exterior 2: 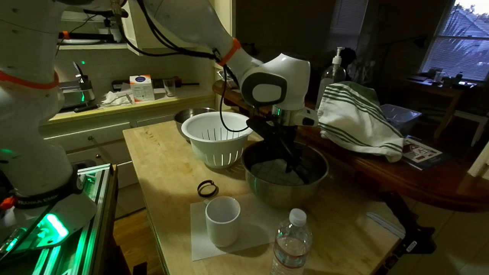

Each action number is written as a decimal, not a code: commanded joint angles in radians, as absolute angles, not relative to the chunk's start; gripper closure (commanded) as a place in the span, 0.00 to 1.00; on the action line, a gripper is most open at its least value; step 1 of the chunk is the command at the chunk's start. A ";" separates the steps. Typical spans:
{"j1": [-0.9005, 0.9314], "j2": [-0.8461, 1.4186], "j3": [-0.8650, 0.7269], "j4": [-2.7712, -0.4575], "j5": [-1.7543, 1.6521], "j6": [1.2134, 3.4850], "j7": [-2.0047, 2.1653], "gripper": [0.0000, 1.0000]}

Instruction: Take the white cloth out of the silver bowl on the right and place it in the white colander then take the cutlery out of the bowl on the right and put them in the bowl on the left.

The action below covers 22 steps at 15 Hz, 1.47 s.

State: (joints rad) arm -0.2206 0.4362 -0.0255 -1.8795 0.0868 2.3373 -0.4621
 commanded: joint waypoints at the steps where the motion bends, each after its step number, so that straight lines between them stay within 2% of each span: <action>1: -0.180 0.464 -0.049 -1.863 0.009 2.302 -0.368 0.00; 4: -0.175 0.484 -0.057 -1.849 -0.023 2.265 -0.323 0.01; 5: -0.176 0.488 -0.058 -1.848 -0.026 2.257 -0.311 0.09; 6: -0.177 0.493 -0.058 -1.845 -0.027 2.255 -0.303 0.26; 7: -0.179 0.494 -0.061 -1.843 -0.029 2.250 -0.291 0.30; 12: -0.185 0.477 -0.081 -1.842 -0.030 2.264 -0.243 0.72; 16: -0.187 0.461 -0.089 -1.851 -0.027 2.268 -0.225 0.99; 22: -0.174 0.299 -0.097 -2.000 -0.070 2.334 -0.244 1.00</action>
State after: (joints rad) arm -0.1904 0.4181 -0.0846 -1.8791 -0.0294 2.2928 -0.2509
